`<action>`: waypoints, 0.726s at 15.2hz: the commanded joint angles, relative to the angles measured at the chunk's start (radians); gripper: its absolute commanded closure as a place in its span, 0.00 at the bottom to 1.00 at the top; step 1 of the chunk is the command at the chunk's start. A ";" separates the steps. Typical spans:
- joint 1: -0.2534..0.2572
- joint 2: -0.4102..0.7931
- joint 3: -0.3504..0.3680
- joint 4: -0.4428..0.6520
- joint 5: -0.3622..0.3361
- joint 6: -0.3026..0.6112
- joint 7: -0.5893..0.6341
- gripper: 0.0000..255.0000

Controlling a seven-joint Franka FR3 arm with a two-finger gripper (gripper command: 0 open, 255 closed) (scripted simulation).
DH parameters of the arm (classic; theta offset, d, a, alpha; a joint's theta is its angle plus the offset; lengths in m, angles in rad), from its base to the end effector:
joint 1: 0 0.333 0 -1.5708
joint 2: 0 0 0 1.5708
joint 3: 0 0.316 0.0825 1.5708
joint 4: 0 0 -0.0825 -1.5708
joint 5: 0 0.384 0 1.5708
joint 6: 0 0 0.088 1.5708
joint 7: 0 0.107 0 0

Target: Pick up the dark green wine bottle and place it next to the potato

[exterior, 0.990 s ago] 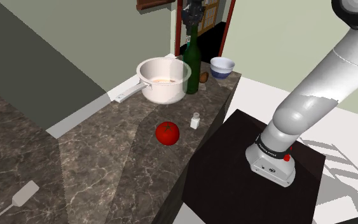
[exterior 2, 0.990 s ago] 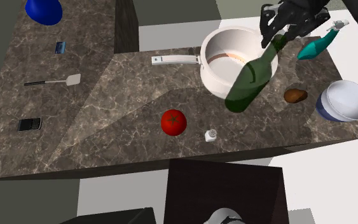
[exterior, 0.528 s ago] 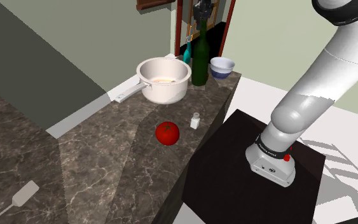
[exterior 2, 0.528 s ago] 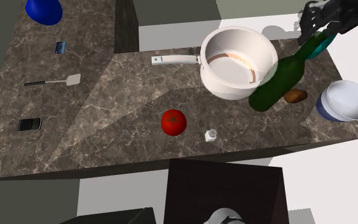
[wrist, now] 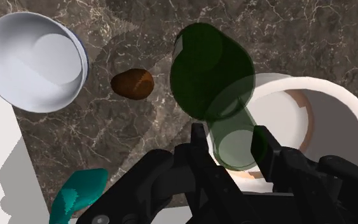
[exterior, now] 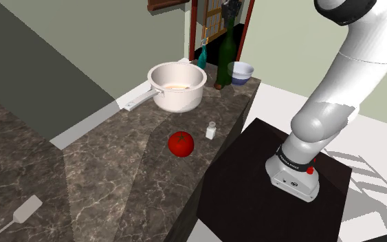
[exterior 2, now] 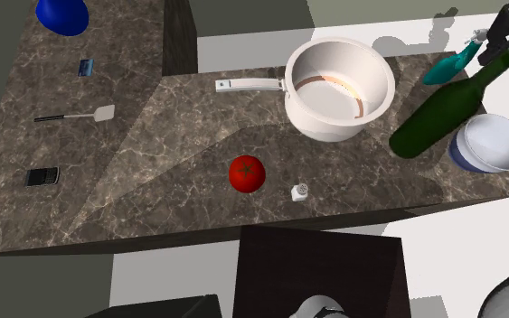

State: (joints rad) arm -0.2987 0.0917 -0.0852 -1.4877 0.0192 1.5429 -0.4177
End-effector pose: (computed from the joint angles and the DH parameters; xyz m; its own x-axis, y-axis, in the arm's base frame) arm 0.5392 -0.2130 0.6094 0.9990 0.0345 -0.0284 0.0338 -0.9991 -0.0251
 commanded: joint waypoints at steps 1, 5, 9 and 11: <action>-0.025 0.053 -0.020 0.074 0.005 -0.021 -0.046 1.00; -0.038 0.068 -0.028 0.052 0.007 0.015 -0.068 1.00; -0.037 0.056 -0.028 -0.018 0.006 0.073 -0.067 1.00; -0.037 0.051 -0.028 -0.051 0.005 0.102 -0.067 1.00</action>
State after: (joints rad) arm -0.3348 0.1444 -0.1124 -1.5222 0.0244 1.6283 -0.4841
